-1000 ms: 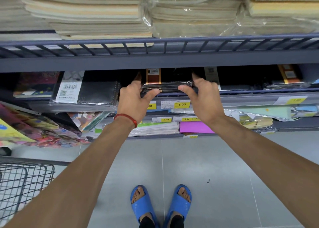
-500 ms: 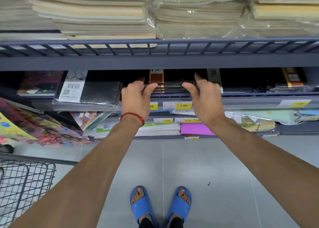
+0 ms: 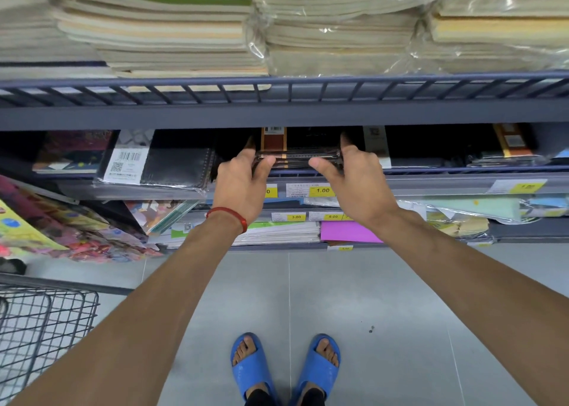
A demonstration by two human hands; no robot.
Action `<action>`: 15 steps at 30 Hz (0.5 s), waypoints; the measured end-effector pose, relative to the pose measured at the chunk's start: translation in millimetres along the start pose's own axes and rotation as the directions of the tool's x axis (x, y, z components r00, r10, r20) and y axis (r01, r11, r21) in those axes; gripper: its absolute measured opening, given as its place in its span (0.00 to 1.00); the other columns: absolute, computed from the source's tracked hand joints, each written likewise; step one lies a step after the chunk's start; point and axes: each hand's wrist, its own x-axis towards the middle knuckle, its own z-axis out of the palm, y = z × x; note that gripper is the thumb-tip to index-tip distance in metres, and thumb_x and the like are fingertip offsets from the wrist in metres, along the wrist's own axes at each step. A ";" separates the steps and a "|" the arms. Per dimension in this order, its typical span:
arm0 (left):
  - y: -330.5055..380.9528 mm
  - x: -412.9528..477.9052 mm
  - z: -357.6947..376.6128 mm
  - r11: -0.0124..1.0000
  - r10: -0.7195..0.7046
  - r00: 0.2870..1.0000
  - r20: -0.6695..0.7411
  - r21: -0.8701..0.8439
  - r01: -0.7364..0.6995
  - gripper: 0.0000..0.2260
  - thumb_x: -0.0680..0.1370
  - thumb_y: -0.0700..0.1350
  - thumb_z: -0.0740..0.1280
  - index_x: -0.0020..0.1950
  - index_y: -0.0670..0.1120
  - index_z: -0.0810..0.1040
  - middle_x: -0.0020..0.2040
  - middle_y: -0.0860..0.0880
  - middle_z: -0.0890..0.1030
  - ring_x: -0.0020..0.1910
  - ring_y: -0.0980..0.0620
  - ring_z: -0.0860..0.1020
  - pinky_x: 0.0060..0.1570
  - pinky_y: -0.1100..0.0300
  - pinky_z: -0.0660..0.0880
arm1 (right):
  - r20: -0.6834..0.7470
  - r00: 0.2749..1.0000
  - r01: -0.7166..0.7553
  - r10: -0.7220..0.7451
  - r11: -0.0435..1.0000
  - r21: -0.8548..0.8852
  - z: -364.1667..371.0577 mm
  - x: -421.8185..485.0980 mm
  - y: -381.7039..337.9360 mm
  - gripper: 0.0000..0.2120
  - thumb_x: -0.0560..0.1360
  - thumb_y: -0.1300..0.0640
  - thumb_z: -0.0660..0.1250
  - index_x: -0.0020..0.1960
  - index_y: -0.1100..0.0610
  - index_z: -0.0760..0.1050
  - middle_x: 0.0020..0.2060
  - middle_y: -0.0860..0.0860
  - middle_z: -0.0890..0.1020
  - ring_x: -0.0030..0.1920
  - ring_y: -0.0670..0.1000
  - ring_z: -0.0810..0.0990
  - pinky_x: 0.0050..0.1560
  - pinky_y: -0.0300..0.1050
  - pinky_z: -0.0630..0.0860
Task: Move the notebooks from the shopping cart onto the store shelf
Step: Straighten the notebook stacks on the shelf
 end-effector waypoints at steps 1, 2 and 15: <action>0.1 -0.4 0.1 1.000 0.008 1.000 0.011 -0.002 -0.008 0.16 0.81 0.50 0.64 0.36 0.47 0.67 0.29 0.48 0.72 0.29 0.50 0.69 0.33 0.55 0.65 | 0.029 1.000 -0.004 0.005 1.000 -0.018 -1.5 1.5 -1.4 0.23 0.78 0.40 0.65 0.51 0.61 0.72 0.35 0.53 0.79 0.36 0.55 0.76 0.39 0.48 0.72; 0.2 -0.3 1.4 1.000 0.015 1.000 0.018 0.008 -0.015 0.13 0.80 0.50 0.65 0.40 0.45 0.70 0.32 0.47 0.76 0.32 0.48 0.73 0.36 0.54 0.70 | 0.048 0.999 -0.011 0.013 0.999 -0.040 -2.9 4.2 -2.5 0.23 0.78 0.40 0.66 0.50 0.61 0.71 0.37 0.54 0.80 0.38 0.56 0.76 0.40 0.49 0.73; 14.5 8.7 -4.1 0.972 -0.111 0.989 0.097 0.219 0.088 0.16 0.77 0.54 0.69 0.53 0.41 0.76 0.43 0.44 0.77 0.49 0.40 0.78 0.47 0.55 0.73 | 0.166 0.982 -0.060 0.095 0.977 -0.202 -8.9 8.8 -6.7 0.23 0.78 0.39 0.65 0.45 0.59 0.67 0.39 0.57 0.77 0.42 0.60 0.75 0.41 0.49 0.70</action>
